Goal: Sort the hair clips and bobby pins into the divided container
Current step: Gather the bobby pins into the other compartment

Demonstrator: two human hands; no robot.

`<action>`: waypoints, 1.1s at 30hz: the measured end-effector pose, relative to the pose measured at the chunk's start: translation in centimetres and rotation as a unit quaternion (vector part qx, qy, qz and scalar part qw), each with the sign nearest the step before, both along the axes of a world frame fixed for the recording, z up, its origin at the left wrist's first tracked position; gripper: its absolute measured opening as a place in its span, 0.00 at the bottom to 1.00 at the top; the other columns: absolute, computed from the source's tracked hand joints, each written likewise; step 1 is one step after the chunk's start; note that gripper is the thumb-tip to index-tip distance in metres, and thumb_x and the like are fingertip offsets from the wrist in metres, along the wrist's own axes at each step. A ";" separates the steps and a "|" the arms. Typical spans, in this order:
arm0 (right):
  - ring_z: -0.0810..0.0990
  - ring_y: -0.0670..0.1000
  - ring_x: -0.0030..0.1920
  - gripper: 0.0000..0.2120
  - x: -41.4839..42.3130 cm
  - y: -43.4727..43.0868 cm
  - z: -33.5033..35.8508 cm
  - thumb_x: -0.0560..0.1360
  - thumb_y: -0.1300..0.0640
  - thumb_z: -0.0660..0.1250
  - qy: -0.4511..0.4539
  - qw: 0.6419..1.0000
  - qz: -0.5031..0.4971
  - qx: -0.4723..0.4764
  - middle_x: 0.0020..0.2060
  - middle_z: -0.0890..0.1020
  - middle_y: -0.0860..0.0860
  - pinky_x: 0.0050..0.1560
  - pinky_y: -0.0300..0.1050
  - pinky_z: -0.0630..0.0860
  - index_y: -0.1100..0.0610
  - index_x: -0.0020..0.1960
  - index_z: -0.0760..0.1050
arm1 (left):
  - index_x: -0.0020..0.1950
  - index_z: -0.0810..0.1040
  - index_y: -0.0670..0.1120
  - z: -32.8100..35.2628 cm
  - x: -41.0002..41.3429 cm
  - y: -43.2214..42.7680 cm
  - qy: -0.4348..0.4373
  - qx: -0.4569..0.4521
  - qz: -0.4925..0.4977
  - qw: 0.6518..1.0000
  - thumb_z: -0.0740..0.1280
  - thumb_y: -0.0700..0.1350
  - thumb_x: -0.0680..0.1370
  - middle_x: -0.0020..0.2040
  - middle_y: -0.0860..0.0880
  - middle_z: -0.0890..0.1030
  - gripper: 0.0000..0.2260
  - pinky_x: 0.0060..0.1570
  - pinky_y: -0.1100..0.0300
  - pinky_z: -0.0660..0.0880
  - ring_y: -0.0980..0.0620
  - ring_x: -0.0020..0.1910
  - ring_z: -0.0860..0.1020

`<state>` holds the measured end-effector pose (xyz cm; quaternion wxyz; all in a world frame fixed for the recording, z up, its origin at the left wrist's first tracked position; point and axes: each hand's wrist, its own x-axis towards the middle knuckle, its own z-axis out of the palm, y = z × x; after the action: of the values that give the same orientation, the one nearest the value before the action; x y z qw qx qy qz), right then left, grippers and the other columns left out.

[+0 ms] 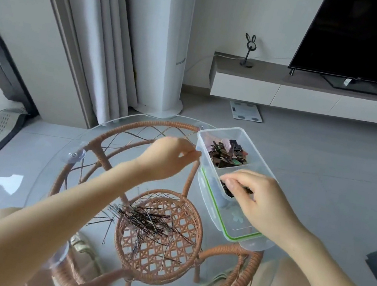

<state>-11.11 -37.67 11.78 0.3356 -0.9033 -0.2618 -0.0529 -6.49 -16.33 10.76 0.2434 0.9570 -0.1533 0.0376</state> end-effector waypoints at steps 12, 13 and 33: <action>0.30 0.50 0.73 0.55 -4.3 7.0 -11.5 0.61 0.23 0.54 0.097 0.960 0.084 -0.248 0.74 0.33 0.53 0.74 0.53 0.36 0.48 0.70 0.25 | 0.74 0.51 0.61 -11.3 -11.0 10.0 0.092 0.053 0.204 0.973 0.27 0.73 0.65 0.77 0.51 0.50 0.42 0.74 0.47 0.35 0.46 0.77 0.42; 0.31 0.52 0.73 0.55 -3.9 7.8 -11.8 0.61 0.23 0.52 0.076 0.964 0.079 -0.244 0.74 0.35 0.55 0.74 0.53 0.36 0.50 0.70 0.25 | 0.74 0.50 0.61 -11.4 -10.6 9.3 0.088 0.057 0.203 0.974 0.25 0.72 0.64 0.77 0.50 0.49 0.42 0.74 0.47 0.34 0.45 0.76 0.41; 0.68 0.48 0.66 0.32 -4.4 11.5 -8.9 0.71 0.44 0.67 0.127 0.982 -0.135 0.046 0.66 0.72 0.48 0.64 0.44 0.66 0.53 0.71 0.60 | 0.60 0.75 0.45 -7.1 -9.2 6.2 0.089 -0.255 0.339 0.901 0.58 0.45 0.78 0.57 0.47 0.77 0.13 0.52 0.58 0.69 0.49 0.55 0.76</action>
<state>-15.55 -26.19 2.86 0.3975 -0.9132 -0.0899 0.0058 -15.68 -10.11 3.62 0.4645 0.8554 0.2179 0.0708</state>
